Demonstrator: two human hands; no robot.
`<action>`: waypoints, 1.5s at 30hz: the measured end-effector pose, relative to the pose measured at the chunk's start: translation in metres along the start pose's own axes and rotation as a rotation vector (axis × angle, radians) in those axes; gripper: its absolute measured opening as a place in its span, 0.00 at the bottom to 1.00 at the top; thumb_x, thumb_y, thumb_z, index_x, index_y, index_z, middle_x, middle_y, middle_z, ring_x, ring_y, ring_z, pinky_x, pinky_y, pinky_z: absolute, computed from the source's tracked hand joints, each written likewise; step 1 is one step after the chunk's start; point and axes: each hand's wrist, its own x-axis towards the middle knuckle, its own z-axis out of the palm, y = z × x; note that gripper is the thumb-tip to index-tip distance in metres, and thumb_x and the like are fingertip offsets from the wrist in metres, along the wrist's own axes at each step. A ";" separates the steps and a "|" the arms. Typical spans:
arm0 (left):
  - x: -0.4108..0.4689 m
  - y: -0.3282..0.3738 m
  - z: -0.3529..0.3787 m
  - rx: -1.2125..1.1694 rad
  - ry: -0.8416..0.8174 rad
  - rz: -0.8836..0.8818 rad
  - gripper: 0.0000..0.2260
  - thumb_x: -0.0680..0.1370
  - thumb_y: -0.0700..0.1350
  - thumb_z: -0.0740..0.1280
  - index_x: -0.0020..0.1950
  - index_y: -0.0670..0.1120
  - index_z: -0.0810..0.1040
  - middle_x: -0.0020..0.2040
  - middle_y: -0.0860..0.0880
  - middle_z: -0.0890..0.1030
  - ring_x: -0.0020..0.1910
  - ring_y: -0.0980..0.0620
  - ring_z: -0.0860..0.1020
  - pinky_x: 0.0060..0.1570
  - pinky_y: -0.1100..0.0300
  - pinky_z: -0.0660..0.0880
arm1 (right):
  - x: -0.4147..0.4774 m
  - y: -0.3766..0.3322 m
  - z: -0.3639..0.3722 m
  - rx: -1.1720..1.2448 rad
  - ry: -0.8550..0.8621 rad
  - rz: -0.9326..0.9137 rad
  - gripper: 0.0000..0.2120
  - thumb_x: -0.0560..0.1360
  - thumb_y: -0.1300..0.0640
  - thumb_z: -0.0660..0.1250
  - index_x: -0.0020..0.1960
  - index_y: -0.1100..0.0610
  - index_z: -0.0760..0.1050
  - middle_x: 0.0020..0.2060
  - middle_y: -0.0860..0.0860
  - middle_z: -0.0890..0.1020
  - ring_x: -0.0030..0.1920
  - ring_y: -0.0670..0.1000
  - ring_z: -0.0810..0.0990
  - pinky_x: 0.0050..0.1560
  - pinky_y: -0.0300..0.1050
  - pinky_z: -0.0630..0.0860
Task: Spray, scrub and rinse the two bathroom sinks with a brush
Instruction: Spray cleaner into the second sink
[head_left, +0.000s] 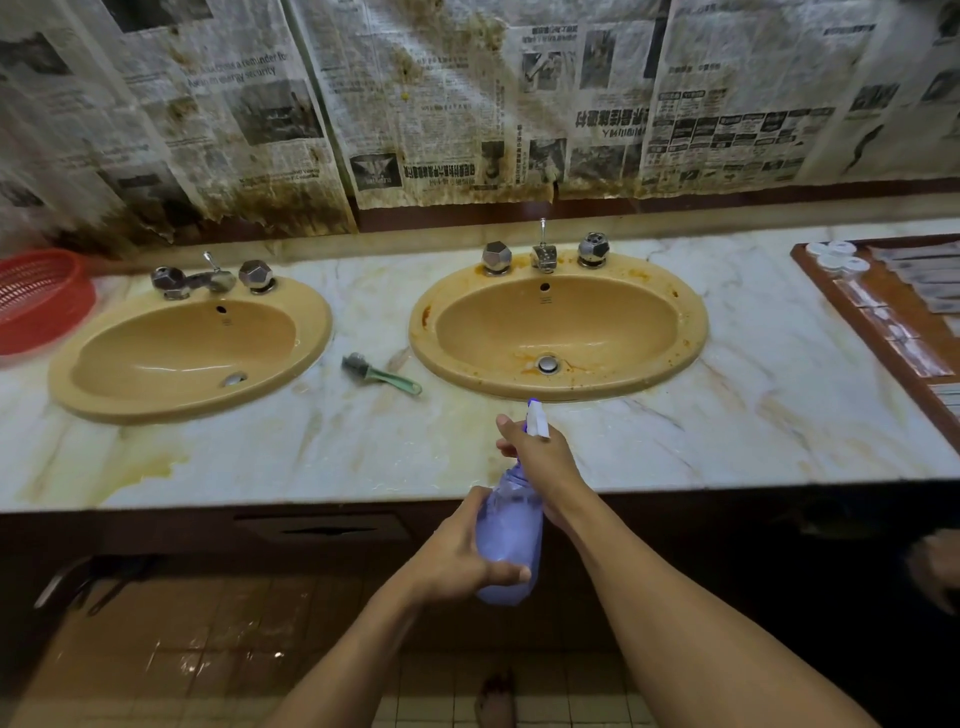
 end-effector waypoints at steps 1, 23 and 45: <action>0.001 0.001 0.002 0.000 0.000 0.000 0.48 0.65 0.64 0.78 0.79 0.55 0.60 0.76 0.55 0.69 0.73 0.52 0.70 0.71 0.50 0.71 | 0.000 -0.001 -0.003 -0.009 0.010 0.004 0.13 0.79 0.44 0.69 0.47 0.54 0.76 0.46 0.53 0.85 0.50 0.51 0.83 0.51 0.47 0.78; 0.027 0.046 0.043 0.067 -0.070 0.088 0.43 0.67 0.62 0.78 0.76 0.54 0.62 0.72 0.54 0.73 0.69 0.52 0.73 0.68 0.50 0.73 | 0.001 -0.005 -0.071 -0.079 0.260 0.090 0.19 0.77 0.45 0.67 0.38 0.59 0.79 0.31 0.52 0.84 0.41 0.55 0.84 0.51 0.51 0.79; 0.063 0.081 0.066 0.092 -0.124 0.139 0.38 0.68 0.57 0.80 0.73 0.54 0.64 0.68 0.54 0.74 0.65 0.54 0.73 0.64 0.54 0.74 | 0.013 -0.003 -0.129 0.040 0.186 -0.023 0.11 0.80 0.43 0.67 0.49 0.50 0.73 0.45 0.54 0.84 0.51 0.55 0.83 0.58 0.54 0.78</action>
